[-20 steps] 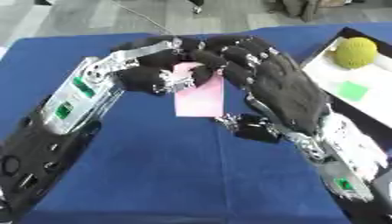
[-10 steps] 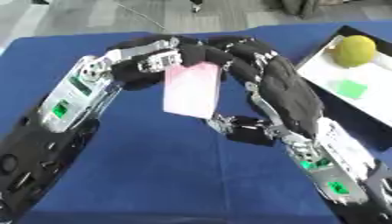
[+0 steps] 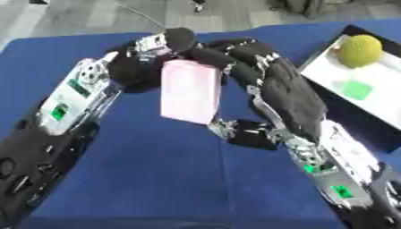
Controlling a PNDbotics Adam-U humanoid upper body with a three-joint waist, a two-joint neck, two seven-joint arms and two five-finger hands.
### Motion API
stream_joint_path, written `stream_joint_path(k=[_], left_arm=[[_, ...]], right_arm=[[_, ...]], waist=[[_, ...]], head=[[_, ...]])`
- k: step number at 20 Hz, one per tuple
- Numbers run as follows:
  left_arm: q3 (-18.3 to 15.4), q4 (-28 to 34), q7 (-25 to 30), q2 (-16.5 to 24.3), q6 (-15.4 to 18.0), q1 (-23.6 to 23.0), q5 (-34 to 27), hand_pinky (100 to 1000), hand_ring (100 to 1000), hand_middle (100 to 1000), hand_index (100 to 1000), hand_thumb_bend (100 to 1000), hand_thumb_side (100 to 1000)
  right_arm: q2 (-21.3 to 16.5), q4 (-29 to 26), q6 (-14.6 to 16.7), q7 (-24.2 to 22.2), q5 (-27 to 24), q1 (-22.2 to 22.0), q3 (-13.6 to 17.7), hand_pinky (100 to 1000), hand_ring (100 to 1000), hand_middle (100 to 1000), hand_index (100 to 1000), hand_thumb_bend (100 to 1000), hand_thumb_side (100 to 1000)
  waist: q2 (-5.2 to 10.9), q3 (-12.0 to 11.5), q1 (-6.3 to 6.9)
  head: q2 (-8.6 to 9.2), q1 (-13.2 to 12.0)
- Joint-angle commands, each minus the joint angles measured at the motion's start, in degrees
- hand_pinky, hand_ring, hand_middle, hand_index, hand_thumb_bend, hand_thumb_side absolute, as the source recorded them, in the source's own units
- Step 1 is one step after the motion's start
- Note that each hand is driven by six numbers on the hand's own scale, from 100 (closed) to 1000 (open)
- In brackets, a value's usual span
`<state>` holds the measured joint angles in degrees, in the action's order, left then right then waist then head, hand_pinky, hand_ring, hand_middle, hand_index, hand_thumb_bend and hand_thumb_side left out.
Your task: Pick up the objects with one hand, pass them to the other hand, and then place them into the box on the other side of the table.
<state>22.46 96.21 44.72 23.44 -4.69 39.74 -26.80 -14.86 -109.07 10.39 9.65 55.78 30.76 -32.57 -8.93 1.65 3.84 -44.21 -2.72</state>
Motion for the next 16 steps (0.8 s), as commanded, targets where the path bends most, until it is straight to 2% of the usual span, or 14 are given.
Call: stream_joint_path(k=[1, 8, 16], left_arm=[[0.09, 2.3, -0.05, -0.41, -0.08, 0.99, -2.27, 661, 610, 632, 805, 283, 1000], [-1.07, 0.76, -3.75, -0.61, -0.29, 2.58, -2.18, 661, 611, 636, 800, 251, 984], [-3.1, -3.53, -9.51, -1.0, 0.83, 5.54, -1.0, 660, 611, 638, 797, 228, 950]], right_arm=[[-2.23, 2.27, -0.46, -1.24, 0.17, 0.87, 1.42, 766, 666, 253, 883, 120, 100], [-3.91, 0.15, 2.6, -6.42, -1.88, 4.69, -1.76, 774, 665, 258, 880, 223, 100], [-4.53, -2.09, 4.02, -12.04, -5.24, 7.53, -3.15, 775, 665, 260, 879, 217, 100]], waist=[[0.75, -0.18, -0.14], [0.78, -0.54, -0.38], [0.71, -0.65, -0.53]], head=[[0.09, 0.31], [0.09, 0.93], [0.09, 2.18]])
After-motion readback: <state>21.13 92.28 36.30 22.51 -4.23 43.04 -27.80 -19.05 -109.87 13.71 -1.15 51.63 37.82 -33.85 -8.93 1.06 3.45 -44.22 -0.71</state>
